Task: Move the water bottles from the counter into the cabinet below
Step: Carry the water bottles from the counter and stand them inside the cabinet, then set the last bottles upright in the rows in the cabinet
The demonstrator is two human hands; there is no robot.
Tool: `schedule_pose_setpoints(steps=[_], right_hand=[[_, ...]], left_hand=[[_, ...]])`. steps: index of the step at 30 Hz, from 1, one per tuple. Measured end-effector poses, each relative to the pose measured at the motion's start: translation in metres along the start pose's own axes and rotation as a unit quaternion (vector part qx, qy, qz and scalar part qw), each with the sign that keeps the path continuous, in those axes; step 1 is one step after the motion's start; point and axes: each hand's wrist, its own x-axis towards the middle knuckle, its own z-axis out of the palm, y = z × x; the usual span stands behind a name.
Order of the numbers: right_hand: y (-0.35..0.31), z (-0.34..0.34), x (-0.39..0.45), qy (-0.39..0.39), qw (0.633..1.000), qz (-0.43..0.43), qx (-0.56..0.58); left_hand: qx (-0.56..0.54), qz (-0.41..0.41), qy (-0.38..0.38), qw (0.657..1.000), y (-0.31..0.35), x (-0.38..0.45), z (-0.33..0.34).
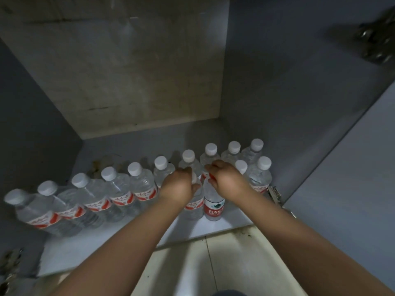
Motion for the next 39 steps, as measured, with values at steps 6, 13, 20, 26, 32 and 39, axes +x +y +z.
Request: schedule_pose_setpoints(steps=[6,13,20,26,32,39], right_hand=[[-0.004,-0.002,-0.004,-0.006,1.000,0.006,-0.013],[-0.005,-0.001,0.000,0.001,1.000,0.012,-0.003],[-0.010,0.000,-0.010,-0.005,1.000,0.005,-0.017],[-0.048,-0.038,-0.030,-0.045,0.992,-0.008,-0.116],[-0.112,-0.077,-0.080,-0.182,0.976,-0.036,-0.113],[-0.210,-0.168,-0.151,-0.241,0.945,-0.171,-0.139]], left_hand=[[0.018,0.022,-0.040,0.999,-0.002,0.001,-0.009],[0.041,0.024,-0.034,0.998,-0.001,-0.003,-0.004],[-0.086,0.032,-0.016,0.996,-0.014,-0.022,0.007],[-0.106,-0.024,0.077,0.991,-0.043,-0.071,-0.010],[-0.102,-0.141,-0.087,0.981,-0.066,-0.166,-0.047],[-0.196,-0.341,-0.121,0.911,-0.057,-0.330,-0.132]])
